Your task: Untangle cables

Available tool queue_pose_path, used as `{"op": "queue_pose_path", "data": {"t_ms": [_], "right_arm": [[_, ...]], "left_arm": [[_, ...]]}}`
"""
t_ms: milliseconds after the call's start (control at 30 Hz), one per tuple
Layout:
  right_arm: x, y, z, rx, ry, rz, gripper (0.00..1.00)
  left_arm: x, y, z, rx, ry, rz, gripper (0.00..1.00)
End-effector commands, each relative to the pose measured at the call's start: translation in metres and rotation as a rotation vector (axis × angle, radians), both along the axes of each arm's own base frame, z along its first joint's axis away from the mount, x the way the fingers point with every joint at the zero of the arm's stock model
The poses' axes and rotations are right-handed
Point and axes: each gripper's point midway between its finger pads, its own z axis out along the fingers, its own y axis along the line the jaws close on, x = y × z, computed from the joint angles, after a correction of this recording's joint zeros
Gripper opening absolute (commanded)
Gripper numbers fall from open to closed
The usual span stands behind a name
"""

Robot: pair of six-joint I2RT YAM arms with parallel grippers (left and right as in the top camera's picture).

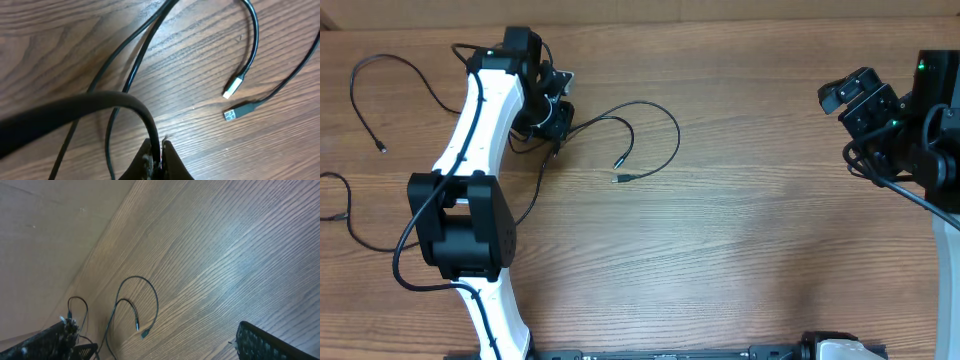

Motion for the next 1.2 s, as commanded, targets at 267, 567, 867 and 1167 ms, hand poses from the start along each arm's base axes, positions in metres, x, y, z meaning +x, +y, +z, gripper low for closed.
{"op": "queue_pose_path", "data": {"t_ms": [267,567,867,1167], "right_arm": [[0.000,-0.003,0.003,-0.012,-0.012,-0.005,1.00],[0.000,-0.003,0.003,-0.012,-0.012,-0.005,1.00],[0.000,-0.003,0.003,-0.012,-0.012,-0.005,1.00],[0.000,-0.003,0.003,-0.012,-0.012,-0.005,1.00]], "left_arm": [[0.031,-0.027,0.030,-0.193,-0.058,0.212,0.15],[0.027,-0.049,0.019,-0.177,-0.086,0.075,0.92],[0.000,0.002,-0.023,0.216,-0.019,0.020,0.86],[-0.017,0.058,-0.060,0.369,0.032,0.017,0.91]]}}
